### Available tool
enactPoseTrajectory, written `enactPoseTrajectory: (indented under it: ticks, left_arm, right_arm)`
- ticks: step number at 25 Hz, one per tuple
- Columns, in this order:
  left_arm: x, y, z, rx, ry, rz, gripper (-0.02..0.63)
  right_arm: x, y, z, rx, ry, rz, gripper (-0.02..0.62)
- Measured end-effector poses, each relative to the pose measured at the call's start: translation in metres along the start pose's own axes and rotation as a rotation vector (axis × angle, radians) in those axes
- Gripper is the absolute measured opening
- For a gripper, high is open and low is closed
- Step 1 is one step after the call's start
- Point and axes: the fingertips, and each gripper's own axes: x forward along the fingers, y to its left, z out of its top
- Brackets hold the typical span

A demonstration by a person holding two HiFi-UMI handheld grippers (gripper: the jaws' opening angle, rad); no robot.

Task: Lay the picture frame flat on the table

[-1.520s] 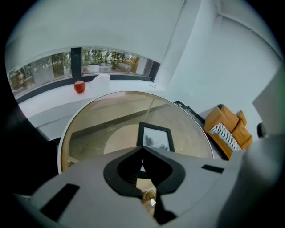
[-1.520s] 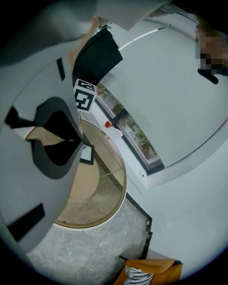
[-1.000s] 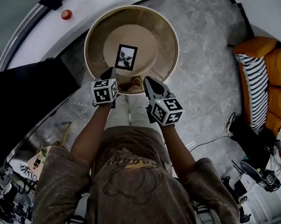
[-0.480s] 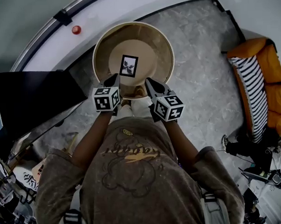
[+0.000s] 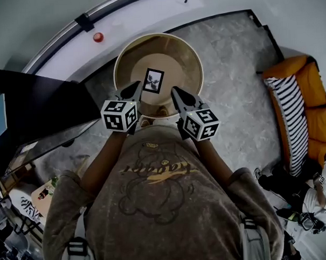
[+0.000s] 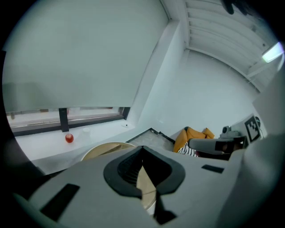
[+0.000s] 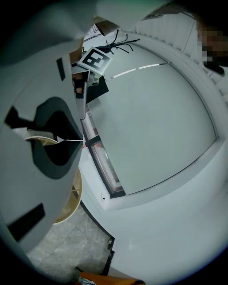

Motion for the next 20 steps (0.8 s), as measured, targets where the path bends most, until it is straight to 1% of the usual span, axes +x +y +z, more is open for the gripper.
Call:
enactPoseTrajectory:
  ticks: [3,5,8,13,17,20]
  left_arm:
    - [-0.021,-0.012,0.014,0.04,-0.049,-0.036,0.017]
    - [-0.029,-0.014,0.024,0.049,-0.078,-0.049,0.017]
    - [-0.034,-0.013,0.04,0.057,-0.127,-0.048,0.017]
    - [-0.048,-0.013,0.057,0.083,-0.203,-0.049,0.017]
    - [-0.053,-0.012,0.061,0.109,-0.227,-0.048,0.017]
    - [-0.052,-0.012,0.061,0.11,-0.236,-0.044,0.018]
  right_arm:
    - [-0.011,0.012,0.017,-0.049,-0.045,0.003,0.02]
    - [-0.013,0.015,0.027,-0.072,-0.063,0.003,0.02]
    - [-0.013,0.012,0.039,-0.094,-0.078,-0.001,0.02]
    - [-0.013,0.016,0.048,-0.117,-0.098,-0.005,0.02]
    - [-0.01,0.019,0.053,-0.129,-0.113,0.001,0.02]
    - [-0.009,0.019,0.054,-0.14,-0.124,0.001,0.02]
